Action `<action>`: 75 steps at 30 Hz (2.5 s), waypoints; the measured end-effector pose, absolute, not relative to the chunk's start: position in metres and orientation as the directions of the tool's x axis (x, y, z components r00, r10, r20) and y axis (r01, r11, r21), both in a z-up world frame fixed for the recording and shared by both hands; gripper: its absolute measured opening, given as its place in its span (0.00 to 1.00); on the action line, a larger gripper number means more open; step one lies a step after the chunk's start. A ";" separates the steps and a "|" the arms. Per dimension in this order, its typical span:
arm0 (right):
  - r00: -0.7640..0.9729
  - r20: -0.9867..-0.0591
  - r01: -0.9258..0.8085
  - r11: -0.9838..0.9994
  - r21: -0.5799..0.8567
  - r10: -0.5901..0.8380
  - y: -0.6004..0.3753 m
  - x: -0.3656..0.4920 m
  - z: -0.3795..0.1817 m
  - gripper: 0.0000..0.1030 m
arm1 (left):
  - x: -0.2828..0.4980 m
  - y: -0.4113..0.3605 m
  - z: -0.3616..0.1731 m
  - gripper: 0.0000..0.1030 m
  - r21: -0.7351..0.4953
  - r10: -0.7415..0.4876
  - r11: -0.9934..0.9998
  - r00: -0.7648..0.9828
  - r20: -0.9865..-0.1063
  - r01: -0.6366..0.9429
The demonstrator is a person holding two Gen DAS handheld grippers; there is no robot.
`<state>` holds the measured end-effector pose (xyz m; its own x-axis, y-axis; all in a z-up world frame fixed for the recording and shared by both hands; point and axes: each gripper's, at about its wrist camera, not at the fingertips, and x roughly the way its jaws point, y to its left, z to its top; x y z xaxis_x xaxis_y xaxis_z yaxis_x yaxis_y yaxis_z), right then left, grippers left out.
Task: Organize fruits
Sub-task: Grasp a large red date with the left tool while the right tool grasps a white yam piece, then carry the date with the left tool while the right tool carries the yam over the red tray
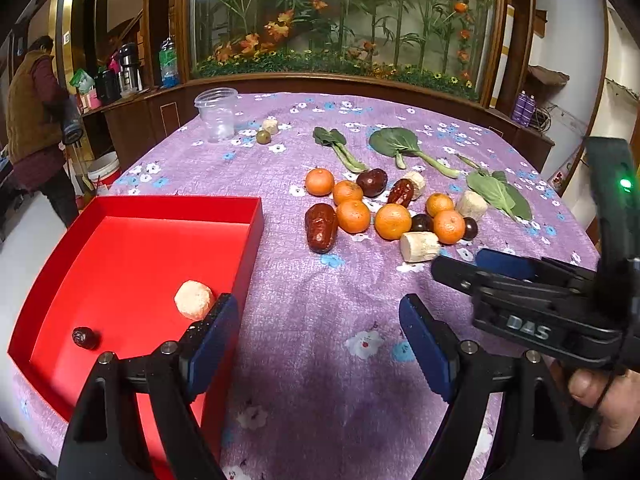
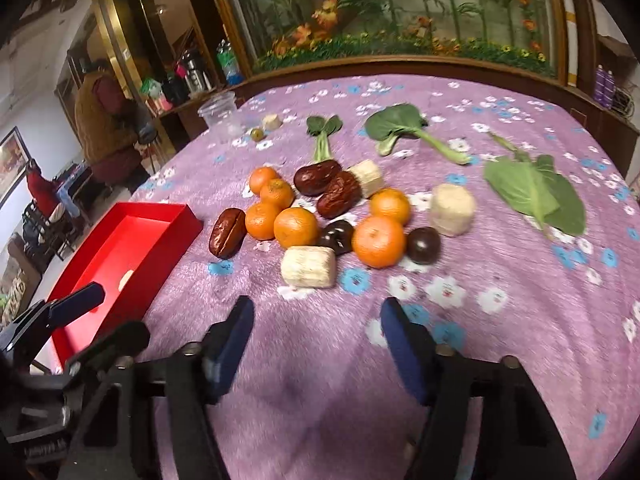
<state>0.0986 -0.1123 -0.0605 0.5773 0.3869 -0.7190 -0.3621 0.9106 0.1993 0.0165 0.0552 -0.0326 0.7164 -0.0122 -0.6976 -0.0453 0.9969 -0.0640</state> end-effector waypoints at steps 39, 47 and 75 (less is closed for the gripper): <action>0.566 -0.737 -0.340 0.919 0.200 0.370 -0.120 0.137 -0.076 0.36 | 0.123 0.050 -0.068 0.28 -0.029 0.025 0.997 0.634 -0.773 -0.075; 0.595 -0.730 -0.321 0.932 0.168 0.336 -0.136 0.116 -0.067 0.35 | 0.085 0.029 -0.057 0.28 -0.065 -0.057 0.998 0.658 -0.751 0.011; 0.634 -0.730 -0.272 0.957 0.099 0.256 -0.149 0.048 -0.053 0.35 | 0.010 0.008 -0.050 0.28 -0.072 -0.119 0.993 0.654 -0.747 0.097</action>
